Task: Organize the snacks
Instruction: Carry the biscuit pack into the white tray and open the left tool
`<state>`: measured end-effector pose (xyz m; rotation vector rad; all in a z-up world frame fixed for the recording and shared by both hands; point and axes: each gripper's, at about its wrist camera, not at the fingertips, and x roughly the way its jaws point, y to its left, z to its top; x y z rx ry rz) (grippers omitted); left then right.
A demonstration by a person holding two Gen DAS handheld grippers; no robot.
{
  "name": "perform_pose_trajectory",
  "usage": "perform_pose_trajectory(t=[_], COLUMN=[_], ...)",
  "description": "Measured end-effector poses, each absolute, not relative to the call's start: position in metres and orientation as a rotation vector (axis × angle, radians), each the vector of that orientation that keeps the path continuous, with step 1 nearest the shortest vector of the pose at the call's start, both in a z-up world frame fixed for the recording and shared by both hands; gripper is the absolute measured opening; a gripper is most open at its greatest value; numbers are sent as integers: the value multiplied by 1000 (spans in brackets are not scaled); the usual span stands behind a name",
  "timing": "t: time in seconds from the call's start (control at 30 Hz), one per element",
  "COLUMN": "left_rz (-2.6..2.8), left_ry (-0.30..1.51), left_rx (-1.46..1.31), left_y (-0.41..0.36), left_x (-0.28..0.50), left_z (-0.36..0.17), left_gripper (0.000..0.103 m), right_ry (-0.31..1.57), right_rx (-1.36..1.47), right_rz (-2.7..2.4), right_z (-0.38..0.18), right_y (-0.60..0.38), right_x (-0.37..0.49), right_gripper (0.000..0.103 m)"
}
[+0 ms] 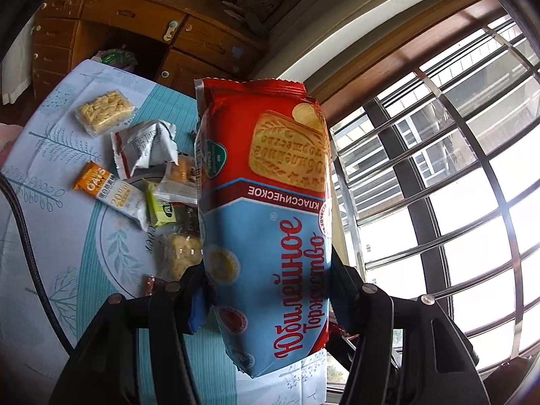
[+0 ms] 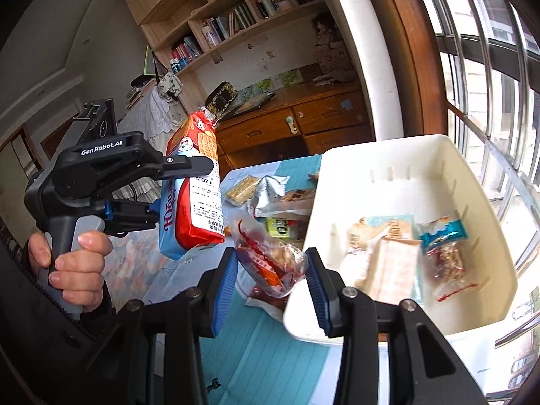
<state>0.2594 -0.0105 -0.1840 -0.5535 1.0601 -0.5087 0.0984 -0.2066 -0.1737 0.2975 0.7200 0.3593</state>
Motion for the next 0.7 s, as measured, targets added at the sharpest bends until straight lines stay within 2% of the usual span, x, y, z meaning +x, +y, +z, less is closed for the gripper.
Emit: perform_pose_trajectory(t=[0.7], left_rz=[-488], left_ry=[1177], left_rx=[-377], left_y=[-149], left_x=[250], left_z=[-206], left_gripper=[57], right_ry=[735], right_rx=[326], right_rz=[300], right_z=[-191], right_y=[-324], right_x=[102], right_gripper=[41])
